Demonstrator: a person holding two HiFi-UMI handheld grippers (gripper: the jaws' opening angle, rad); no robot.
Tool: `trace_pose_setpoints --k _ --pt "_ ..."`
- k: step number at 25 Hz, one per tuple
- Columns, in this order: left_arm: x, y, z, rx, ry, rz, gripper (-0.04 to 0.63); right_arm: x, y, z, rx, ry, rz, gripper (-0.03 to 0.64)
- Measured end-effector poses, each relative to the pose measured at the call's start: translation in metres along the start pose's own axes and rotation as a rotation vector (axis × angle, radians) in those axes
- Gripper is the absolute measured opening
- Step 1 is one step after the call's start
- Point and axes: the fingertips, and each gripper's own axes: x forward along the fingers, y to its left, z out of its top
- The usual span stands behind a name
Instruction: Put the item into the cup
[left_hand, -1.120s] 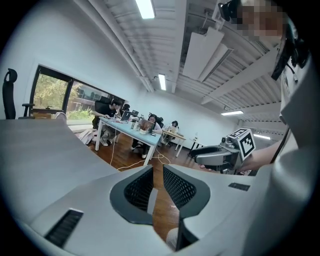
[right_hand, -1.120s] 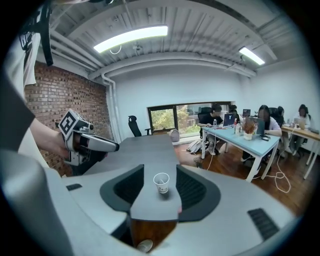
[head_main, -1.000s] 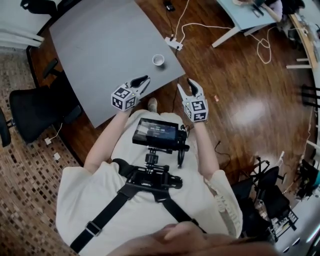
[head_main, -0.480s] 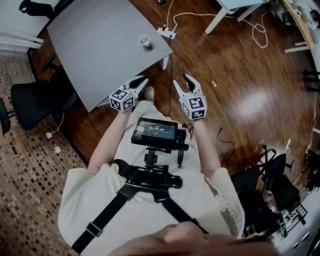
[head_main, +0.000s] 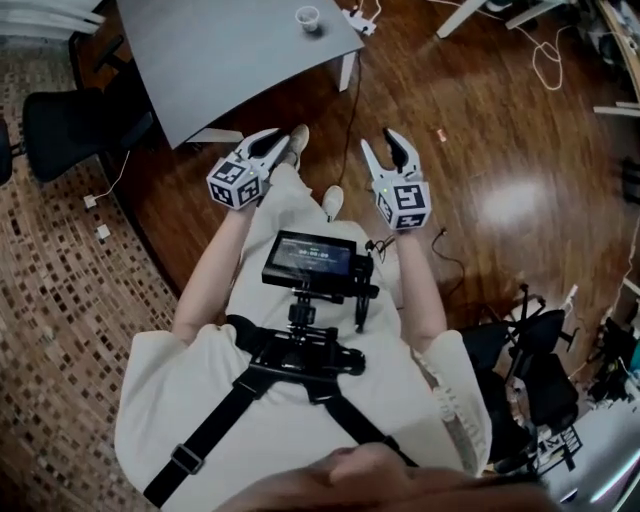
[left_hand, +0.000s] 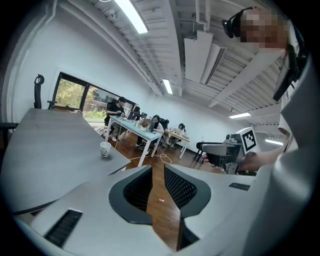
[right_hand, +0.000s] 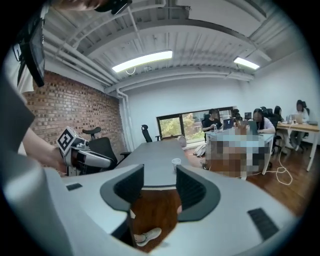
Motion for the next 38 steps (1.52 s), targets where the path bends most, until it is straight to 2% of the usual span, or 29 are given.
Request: trace_pose_setpoints --k 4,9,15,21,38 --pt "-0.029 -0.011 -0.018 0.019 0.001 0.082 0.074 -0.014 0.021 -0.016 -0.032 0.014 0.035 0.213" --pt "-0.052 -0.010 -0.022 0.038 0.010 0.136 0.074 -0.027 0.044 -0.009 -0.030 -0.086 0.089 0.216" --pt "-0.071 0.006 -0.014 0.066 0.006 0.109 0.074 -0.021 0.071 -0.004 -0.112 -0.098 0.076 0.216" --pt "-0.107 0.056 -0.025 0.100 0.021 0.082 0.074 0.014 0.117 -0.015 -0.125 -0.067 0.008 0.215" --pt "-0.095 0.063 -0.029 0.072 0.080 0.018 0.072 -0.003 0.112 -0.018 -0.095 -0.055 -0.105 0.213"
